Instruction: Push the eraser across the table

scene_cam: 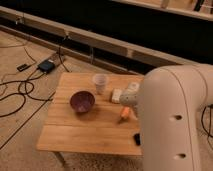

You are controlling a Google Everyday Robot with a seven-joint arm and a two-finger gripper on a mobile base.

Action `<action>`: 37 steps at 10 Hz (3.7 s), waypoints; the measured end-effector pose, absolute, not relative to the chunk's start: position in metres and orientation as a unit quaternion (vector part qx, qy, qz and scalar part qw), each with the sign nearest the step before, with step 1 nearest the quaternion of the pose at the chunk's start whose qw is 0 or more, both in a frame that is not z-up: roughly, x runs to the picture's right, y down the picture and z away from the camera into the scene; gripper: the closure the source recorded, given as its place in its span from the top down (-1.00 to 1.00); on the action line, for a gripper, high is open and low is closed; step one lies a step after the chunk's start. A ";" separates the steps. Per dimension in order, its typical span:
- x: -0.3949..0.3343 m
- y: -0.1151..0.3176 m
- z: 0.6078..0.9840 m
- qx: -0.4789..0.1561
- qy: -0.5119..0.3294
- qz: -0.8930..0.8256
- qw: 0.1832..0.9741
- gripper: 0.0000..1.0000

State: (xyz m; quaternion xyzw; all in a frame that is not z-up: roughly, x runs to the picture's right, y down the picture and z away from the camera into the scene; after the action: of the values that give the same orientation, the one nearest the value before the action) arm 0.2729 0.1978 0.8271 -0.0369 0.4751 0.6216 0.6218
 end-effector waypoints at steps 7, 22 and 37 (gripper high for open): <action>0.224 0.199 0.779 -0.069 0.440 0.624 0.642 0.30; 0.178 0.290 0.734 -0.161 0.431 0.585 0.668 0.30; 0.260 0.258 0.794 -0.092 0.484 0.581 0.648 0.30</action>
State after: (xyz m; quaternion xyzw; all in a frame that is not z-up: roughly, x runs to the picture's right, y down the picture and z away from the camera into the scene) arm 0.2598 0.2584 0.7937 -0.0919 0.4845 0.5810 0.6475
